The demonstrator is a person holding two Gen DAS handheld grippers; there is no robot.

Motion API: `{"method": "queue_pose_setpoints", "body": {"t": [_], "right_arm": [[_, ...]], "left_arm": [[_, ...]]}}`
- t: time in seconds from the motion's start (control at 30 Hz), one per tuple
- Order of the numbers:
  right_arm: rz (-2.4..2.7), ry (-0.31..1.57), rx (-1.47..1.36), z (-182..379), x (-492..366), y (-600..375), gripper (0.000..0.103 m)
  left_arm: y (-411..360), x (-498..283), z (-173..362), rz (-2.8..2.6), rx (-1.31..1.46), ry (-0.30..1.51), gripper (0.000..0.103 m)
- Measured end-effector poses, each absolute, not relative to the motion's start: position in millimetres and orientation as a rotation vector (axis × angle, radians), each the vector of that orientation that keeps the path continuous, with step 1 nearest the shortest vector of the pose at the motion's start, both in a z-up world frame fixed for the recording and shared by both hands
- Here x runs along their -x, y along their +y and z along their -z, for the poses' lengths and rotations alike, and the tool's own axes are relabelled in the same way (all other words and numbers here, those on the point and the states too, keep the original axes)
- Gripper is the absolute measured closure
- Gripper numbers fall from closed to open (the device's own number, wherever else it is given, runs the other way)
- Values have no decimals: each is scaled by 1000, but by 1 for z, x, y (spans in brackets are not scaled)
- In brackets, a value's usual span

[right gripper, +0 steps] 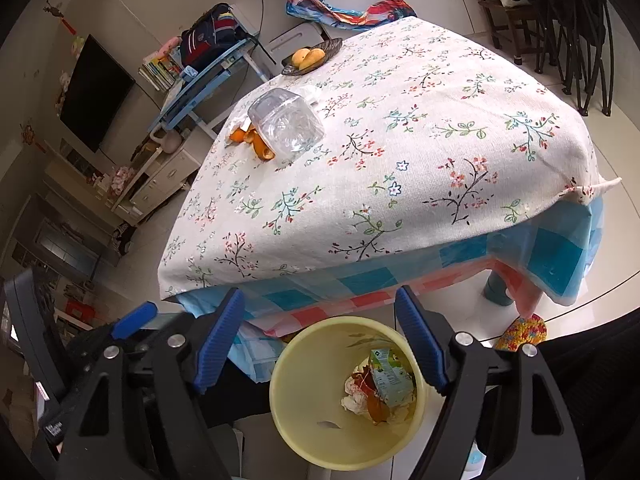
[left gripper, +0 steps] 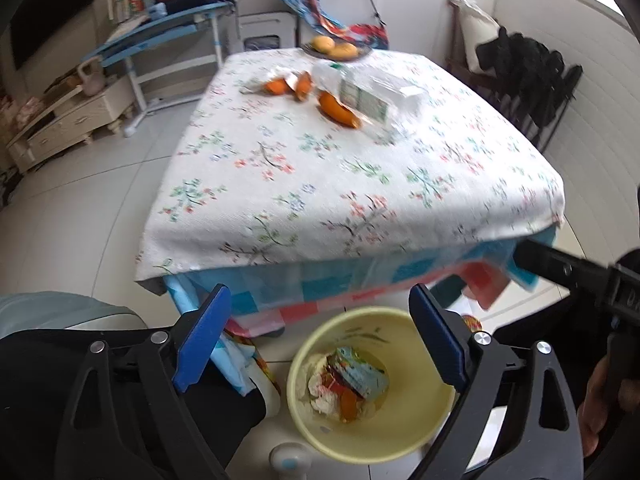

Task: Collect trash
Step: 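Move both open grippers back toward the table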

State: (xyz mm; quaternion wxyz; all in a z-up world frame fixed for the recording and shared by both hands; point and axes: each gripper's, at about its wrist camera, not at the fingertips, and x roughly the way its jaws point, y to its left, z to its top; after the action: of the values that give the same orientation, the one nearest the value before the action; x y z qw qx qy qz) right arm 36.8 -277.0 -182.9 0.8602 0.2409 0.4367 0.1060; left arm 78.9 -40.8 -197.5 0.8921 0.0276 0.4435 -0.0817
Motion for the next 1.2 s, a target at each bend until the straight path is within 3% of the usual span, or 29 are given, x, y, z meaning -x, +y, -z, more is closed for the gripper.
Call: {"method": "queue_pose_setpoints", "body": {"t": [0.77,1.2], "right_arm": [[-251,876,-345,165,-45,-250,23],[-270,821,-141,131,-134,-234,19]], "left_arm": [[-20,-92,186,109,76,886,10],[-8,-156,160,51,80,847,9]]}}
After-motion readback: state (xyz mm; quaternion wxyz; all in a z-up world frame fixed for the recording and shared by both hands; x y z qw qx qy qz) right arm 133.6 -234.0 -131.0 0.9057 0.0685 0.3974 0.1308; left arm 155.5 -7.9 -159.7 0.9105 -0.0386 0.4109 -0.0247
